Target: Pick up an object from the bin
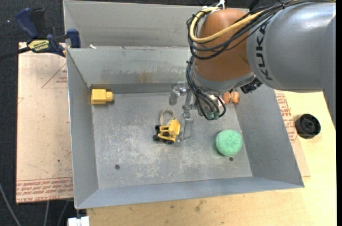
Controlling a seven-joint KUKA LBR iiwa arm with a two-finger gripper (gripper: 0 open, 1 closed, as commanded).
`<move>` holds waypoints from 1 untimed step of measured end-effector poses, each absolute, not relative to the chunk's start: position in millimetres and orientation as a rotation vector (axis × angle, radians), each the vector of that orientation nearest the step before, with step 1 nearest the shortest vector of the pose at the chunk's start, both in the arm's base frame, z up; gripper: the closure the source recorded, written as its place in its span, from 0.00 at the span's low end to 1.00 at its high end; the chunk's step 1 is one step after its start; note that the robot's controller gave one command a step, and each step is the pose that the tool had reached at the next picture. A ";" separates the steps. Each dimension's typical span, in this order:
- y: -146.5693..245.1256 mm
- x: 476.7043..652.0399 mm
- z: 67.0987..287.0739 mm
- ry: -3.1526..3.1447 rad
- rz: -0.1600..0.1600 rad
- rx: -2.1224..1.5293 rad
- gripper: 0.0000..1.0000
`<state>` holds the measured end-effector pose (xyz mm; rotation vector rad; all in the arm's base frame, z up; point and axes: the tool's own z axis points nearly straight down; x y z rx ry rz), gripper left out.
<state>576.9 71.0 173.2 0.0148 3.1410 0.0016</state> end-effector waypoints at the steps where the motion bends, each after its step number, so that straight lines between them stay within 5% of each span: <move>1: 74.9 573.9 140.9 3.113 0.002 0.413 0.00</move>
Offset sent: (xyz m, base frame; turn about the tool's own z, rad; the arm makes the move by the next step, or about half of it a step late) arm -0.0211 -0.0047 -0.0984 0.0094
